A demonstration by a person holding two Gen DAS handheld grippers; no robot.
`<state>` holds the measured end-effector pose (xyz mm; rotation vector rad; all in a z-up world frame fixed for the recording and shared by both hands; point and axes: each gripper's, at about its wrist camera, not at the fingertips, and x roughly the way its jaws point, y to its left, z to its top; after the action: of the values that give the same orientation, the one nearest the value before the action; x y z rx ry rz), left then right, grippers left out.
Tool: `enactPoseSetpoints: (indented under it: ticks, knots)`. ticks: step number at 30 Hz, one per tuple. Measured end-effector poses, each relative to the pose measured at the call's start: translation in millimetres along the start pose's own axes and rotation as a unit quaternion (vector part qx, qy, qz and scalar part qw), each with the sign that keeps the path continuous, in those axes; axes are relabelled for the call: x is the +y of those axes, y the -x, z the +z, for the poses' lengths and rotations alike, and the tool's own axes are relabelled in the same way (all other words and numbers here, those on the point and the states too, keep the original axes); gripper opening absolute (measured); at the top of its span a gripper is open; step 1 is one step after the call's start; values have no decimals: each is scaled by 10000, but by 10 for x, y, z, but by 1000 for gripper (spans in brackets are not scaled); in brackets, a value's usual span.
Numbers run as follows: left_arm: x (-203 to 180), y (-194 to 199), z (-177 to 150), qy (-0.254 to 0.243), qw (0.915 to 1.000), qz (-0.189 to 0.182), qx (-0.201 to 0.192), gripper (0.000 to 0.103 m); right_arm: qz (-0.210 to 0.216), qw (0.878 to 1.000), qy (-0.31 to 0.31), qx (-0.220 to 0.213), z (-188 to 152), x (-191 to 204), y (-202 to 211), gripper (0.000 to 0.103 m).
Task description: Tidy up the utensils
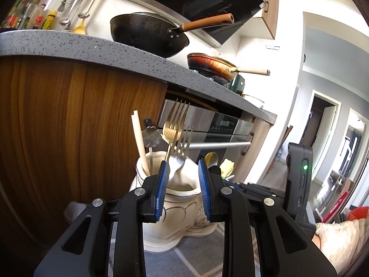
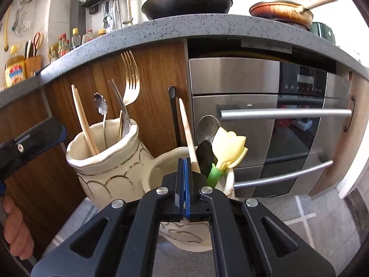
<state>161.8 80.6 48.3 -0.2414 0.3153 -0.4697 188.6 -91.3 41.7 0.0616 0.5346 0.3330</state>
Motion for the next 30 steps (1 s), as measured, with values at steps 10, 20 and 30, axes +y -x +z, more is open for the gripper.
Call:
enactPoseSetpoints:
  ticks: [10, 20, 30]
  knots:
    - [-7, -14, -8, -12, 10000, -4, 22, 31, 31, 9989, -467, -100, -17, -162, 13, 0]
    - [-27, -9, -13, -70, 10000, 20, -5, 31, 113, 9968, -792, -10, -5, -260, 7, 0]
    - [-46, 82, -7, -256, 9993, 277, 39, 43, 519, 9964, -659, -71, -68, -131, 229, 22]
